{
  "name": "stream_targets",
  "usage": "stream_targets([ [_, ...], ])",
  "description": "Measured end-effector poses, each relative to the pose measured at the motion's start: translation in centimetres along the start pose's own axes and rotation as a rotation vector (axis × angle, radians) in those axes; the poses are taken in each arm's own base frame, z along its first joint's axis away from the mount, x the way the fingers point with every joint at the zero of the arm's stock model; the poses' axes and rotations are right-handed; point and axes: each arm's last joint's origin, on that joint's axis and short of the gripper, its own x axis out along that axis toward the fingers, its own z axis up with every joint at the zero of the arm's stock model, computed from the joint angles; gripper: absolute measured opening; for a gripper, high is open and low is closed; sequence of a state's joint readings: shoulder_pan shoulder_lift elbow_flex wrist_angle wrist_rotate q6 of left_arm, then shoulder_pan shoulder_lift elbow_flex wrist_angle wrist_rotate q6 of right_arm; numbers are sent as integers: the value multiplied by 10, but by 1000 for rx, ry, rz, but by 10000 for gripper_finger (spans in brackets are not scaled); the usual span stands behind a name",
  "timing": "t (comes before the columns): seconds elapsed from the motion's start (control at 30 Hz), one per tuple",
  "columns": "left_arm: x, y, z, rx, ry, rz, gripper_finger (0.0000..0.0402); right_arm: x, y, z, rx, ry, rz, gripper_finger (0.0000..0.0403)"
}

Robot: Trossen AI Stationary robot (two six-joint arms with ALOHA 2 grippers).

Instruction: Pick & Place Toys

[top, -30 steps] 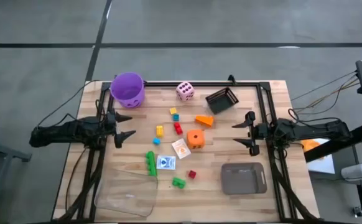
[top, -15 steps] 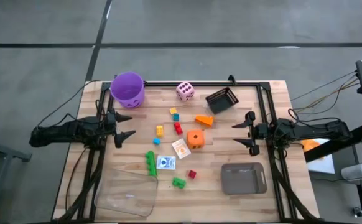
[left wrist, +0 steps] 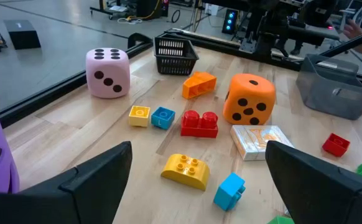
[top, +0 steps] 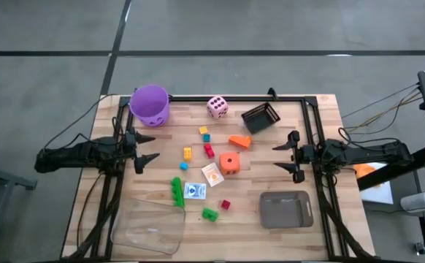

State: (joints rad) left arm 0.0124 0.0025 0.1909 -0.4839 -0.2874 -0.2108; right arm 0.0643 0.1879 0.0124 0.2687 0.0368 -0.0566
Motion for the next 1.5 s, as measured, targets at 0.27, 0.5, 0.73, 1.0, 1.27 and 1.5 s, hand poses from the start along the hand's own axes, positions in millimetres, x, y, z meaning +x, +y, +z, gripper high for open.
stream_targets([
  [0.27, 0, 0, 0, 0, 0, 0, 370, 0, 0, 0, 0, 0, -1, 259],
  [0.5, 0, 0, 0, 8, 0, 1, 370, 0, 0, 0, 0, -1, 0, 259],
  [0.73, 0, 1, 1, 281, -15, 33, 370, 0, 0, 0, 0, 0, 0, 259],
  [1.0, 0, 1, 2, 11, -29, 29, 370, 0, 0, 0, 0, 0, 0, 259],
  [1.27, 0, 1, 2, -239, -31, 26, 370, 0, 0, 0, 0, 0, 0, 259],
  [1.5, 0, 1, 1, -237, -24, 29, 370, 0, 0, 0, 0, 0, -1, 259],
])
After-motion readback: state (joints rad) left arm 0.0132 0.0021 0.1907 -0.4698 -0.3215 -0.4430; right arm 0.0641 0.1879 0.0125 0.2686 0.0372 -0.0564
